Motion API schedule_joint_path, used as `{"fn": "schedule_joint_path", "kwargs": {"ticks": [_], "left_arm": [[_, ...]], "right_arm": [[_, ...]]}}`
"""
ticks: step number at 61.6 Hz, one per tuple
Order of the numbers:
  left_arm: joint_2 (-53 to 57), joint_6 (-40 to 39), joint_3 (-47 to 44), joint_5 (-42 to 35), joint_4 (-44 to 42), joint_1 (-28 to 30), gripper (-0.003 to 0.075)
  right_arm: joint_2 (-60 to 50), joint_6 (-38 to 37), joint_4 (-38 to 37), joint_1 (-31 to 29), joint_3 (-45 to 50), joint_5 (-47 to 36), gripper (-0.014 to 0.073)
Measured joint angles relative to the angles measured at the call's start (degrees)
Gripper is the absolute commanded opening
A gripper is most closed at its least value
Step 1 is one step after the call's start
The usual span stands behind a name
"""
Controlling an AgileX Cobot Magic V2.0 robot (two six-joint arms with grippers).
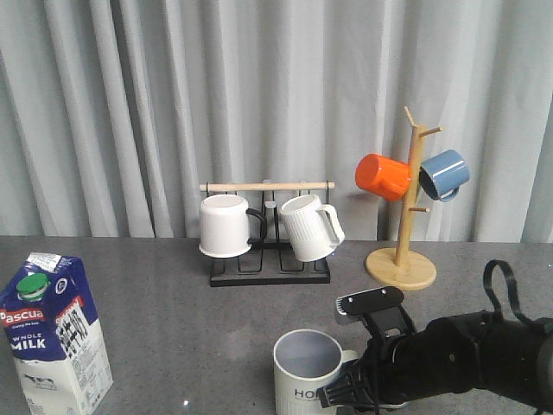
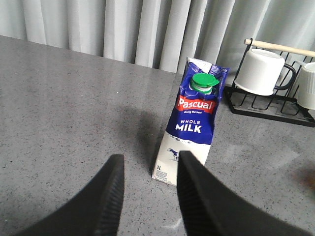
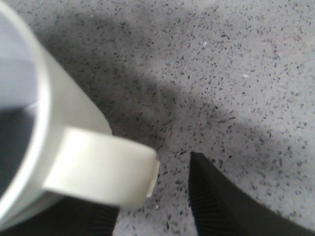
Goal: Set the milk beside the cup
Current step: 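Open the right gripper and withdraw it from the mug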
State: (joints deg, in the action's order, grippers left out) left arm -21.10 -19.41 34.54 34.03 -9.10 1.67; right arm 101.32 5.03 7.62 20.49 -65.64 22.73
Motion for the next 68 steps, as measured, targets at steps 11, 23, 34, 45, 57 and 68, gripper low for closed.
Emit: {"fn": "schedule_joint_path", "kwargs": {"ticks": [11,23,34,45,57,68], "left_arm": [[0.0,0.0,0.0,0.23,0.0,0.0,0.0265],[0.0,0.0,0.0,0.38,0.0,0.0,0.0265],[0.0,0.0,0.0,0.75,0.0,0.0,0.0265],[0.0,0.0,0.0,2.62,0.0,0.0,0.0265],[-0.01,0.05,0.0,5.35,0.0,0.0,0.0265],[-0.61,1.66,0.0,6.62,0.71,0.0,0.0277]], "right_arm": [[-2.55,0.45,0.0,0.0,0.0,3.76,0.0364],[-8.25,1.95,0.51,0.0,0.0,11.21,0.0359],[-17.58,7.19,5.36,0.0,3.61,15.93,0.0272],[-31.88,15.48,12.67,0.0,13.75,16.66,0.0048],[-48.1,19.84,14.66,0.0,25.96,17.64,-0.0009],[-58.47,19.6,10.7,0.0,32.28,19.66,-0.0008]]}}
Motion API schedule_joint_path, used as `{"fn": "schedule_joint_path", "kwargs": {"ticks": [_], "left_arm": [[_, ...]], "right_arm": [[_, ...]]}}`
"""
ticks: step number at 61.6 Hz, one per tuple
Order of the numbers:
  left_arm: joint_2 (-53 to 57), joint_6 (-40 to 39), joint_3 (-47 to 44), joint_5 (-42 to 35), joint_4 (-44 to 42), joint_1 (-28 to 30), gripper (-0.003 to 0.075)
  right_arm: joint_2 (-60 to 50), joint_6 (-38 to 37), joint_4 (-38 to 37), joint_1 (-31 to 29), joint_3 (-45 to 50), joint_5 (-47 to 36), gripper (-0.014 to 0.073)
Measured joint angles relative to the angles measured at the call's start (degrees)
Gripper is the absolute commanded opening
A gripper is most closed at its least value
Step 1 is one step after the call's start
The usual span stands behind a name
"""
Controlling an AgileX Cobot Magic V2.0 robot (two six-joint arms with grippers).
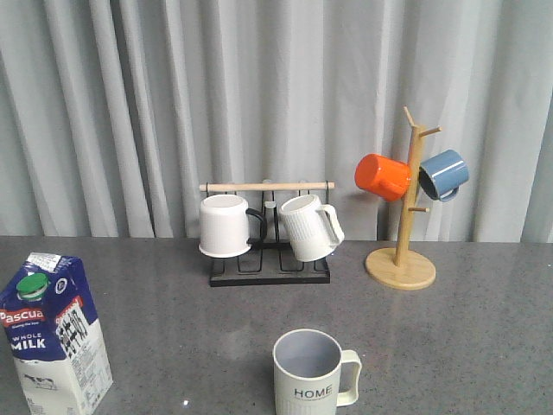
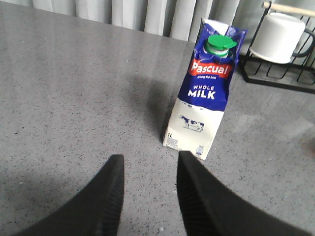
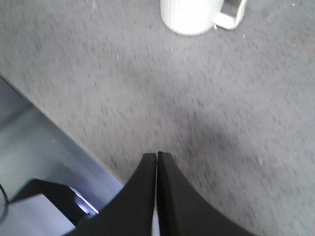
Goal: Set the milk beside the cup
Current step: 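Open the right gripper and withdraw it from the mug, then lower the left gripper over the milk carton and grasp its top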
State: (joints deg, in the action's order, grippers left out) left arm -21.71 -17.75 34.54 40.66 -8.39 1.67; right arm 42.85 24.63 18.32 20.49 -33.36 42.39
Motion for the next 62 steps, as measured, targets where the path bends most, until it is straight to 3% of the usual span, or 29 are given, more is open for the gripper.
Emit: {"fn": "schedule_joint_path", "kwargs": {"ticks": [14,30,48,62], "left_arm": [[-7.41,7.73,4.02,3.71,6.54,0.0,0.0375],[-22.18,13.94,20.36,10.78,7.82,0.0,0.0482],[-39.18,17.75,42.45,20.68,9.27,0.0,0.0494],[-51.81,21.05,59.79,30.45,17.76,0.0,0.0494]], "right_arm": [[-5.23,-5.62,-8.28,0.0,4.79,2.84,-0.0006],[-5.78,-12.27,-14.93,0.0,7.79,3.4,-0.0005],[-5.84,-12.84,-15.08,0.0,8.43,3.22,-0.0005],[-5.95,-12.89,-14.85,0.0,8.43,2.75,-0.0005]]}}
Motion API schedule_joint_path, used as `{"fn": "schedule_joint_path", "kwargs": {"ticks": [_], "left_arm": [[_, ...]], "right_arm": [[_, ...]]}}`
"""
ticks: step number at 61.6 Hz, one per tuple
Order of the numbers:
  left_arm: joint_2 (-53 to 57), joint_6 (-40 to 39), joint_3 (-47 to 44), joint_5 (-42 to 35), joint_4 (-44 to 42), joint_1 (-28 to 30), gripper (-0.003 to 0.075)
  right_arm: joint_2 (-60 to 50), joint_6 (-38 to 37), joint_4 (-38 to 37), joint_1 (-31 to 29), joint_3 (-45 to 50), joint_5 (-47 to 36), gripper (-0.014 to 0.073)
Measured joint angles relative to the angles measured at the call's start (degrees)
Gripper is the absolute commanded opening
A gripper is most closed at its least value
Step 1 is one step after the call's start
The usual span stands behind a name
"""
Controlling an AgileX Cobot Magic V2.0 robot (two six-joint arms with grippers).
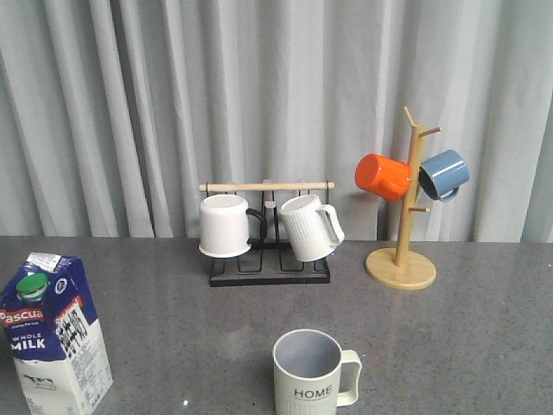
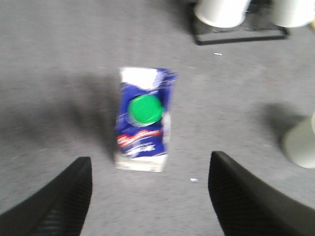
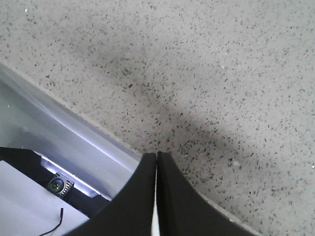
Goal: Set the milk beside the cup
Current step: 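Lower the left gripper over the milk carton and grasp its top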
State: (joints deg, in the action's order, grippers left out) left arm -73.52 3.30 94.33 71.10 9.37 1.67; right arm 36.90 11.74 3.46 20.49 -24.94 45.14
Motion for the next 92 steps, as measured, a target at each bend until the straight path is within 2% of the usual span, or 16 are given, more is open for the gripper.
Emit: {"fn": "schedule_joint_path", "kwargs": {"ticks": [9,35,92], "left_arm": [[-5.38,0.99,4.21,0.82,1.07,0.0,0.0494],[-12.93,1.43,4.35,1.55,1.02,0.0,0.0494],[-19.12,3.24,4.35,1.43,0.12,0.0,0.0494]], "right_arm": [[0.0,-0.06,0.51,0.0,0.0,-0.04,-0.0005],[0.0,-0.06,1.06,0.0,0.0,-0.11,-0.0005],[0.0,-0.07,1.06,0.0,0.0,-0.17,-0.0005]]}}
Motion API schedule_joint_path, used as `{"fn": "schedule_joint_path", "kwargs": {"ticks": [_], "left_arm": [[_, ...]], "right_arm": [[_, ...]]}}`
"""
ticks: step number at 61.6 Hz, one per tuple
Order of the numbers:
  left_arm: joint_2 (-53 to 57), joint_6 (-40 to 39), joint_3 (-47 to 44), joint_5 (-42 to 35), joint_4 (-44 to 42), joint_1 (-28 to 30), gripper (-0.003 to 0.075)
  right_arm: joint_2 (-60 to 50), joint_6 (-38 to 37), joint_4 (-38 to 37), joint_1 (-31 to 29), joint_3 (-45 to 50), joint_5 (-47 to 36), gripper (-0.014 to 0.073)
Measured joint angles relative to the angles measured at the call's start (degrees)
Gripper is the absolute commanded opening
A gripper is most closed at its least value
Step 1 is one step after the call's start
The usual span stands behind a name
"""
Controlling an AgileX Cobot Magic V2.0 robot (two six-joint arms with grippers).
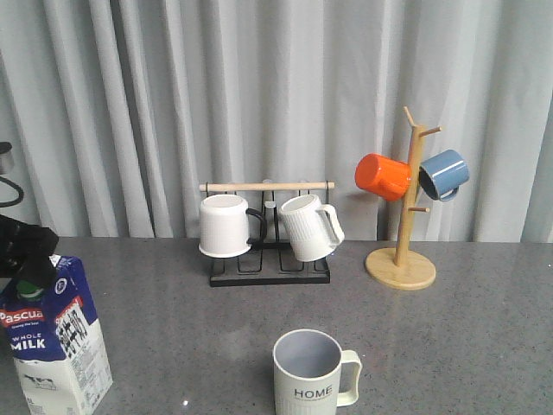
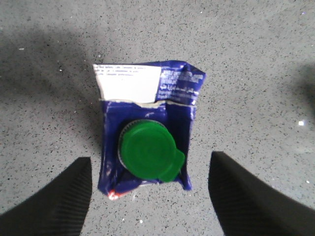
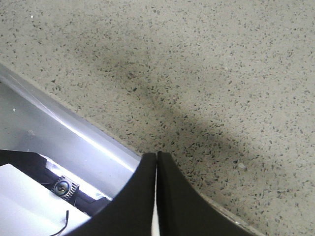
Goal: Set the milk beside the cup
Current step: 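Lower the left gripper over the milk carton and grasp its top, then carry the milk carton with the left gripper beside the HOME mug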
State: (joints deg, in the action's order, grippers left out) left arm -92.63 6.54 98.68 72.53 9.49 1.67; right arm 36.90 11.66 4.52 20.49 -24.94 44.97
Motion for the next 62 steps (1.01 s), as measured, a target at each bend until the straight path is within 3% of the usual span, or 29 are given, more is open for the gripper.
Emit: {"fn": "schedule_joint_path", "kwargs": {"ticks": [43,62], "left_arm": [[-6.77,1.02,0.0,-0.44,-0.4,0.0,0.0474],[-7.84,1.07,0.0,-0.49,-0.33,0.0,0.0276]], "right_arm": [[0.0,0.0,0.0,0.0,0.0,-0.1,-0.0005],[0.0,0.0,0.0,0.0,0.0,-0.21,-0.0005]]}}
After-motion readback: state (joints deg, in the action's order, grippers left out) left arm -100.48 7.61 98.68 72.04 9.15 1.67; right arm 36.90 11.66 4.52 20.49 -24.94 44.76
